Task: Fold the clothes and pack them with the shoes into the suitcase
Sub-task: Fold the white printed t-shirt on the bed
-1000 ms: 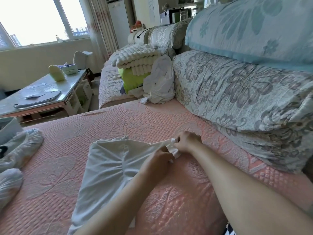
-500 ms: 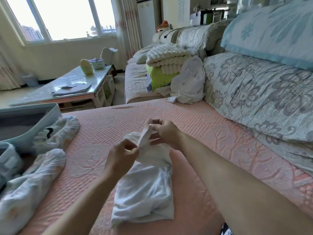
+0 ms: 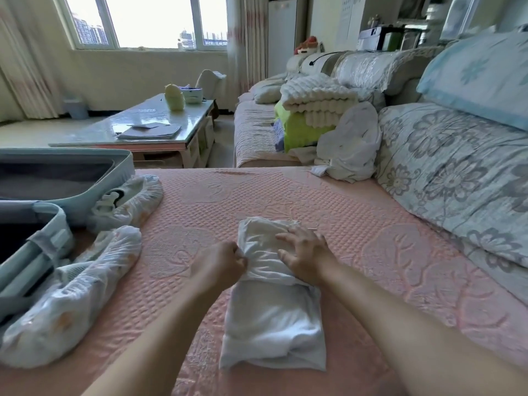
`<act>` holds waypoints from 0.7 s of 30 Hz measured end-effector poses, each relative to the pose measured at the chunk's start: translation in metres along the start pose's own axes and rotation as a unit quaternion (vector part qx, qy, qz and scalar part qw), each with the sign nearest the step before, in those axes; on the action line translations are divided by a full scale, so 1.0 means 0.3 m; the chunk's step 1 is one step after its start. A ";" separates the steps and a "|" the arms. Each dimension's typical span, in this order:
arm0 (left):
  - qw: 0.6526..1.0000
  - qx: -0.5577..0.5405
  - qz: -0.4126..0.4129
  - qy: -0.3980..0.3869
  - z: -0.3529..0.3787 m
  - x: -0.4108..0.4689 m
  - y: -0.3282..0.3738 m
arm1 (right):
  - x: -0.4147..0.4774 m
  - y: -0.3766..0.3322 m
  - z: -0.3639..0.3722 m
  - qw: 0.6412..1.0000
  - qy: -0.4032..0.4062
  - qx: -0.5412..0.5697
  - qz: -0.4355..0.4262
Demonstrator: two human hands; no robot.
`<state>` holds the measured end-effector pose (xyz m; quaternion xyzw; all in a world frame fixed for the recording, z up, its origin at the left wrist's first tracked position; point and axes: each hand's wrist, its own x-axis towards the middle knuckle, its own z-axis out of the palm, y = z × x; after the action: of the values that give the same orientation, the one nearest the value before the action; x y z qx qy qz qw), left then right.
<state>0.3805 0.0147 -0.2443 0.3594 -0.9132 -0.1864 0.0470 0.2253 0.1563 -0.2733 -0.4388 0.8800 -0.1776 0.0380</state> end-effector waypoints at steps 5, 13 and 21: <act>0.991 0.049 0.002 -0.123 -0.046 -0.033 -0.044 | 0.018 -0.004 0.062 0.994 -0.103 -0.023 0.042; 0.972 -0.020 0.216 0.086 0.002 0.033 -0.009 | 0.075 0.066 0.048 0.996 -0.091 0.011 -0.013; 0.980 0.102 0.161 -0.065 0.157 0.213 -0.044 | 0.130 0.127 0.081 0.997 -0.072 0.005 0.000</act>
<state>0.3315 -0.0227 -0.2958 0.1978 -0.9744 -0.1052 -0.0199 0.1778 0.1399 -0.3057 -0.4503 0.8741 -0.1500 0.1035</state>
